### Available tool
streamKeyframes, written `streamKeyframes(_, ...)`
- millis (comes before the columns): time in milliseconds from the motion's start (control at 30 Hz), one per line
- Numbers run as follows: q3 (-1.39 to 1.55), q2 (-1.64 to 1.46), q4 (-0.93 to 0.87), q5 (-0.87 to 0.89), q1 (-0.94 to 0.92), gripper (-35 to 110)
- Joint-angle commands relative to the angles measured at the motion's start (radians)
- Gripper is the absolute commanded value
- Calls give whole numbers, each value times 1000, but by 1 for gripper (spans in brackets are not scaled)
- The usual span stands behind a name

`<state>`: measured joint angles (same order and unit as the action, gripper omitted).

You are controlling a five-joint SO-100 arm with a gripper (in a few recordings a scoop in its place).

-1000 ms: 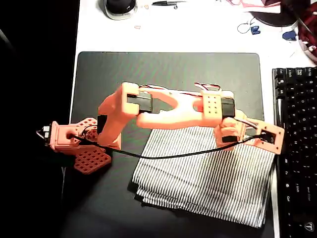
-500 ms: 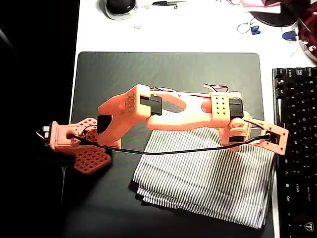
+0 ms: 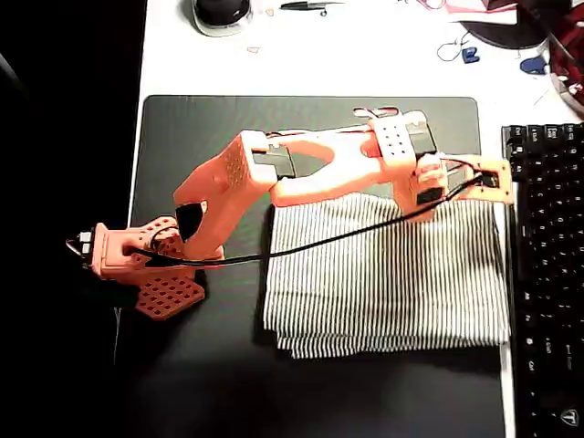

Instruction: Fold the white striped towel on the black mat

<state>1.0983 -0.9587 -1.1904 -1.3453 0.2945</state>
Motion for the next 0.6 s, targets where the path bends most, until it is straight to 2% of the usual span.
streamKeyframes(0,-5,-80,29,-18,2,2)
streamKeyframes(133,41,-135,52,3,-34,13)
streamKeyframes(367,431,-499,106,-29,-75,1)
streamKeyframes(567,859,-931,209,-95,-137,0)
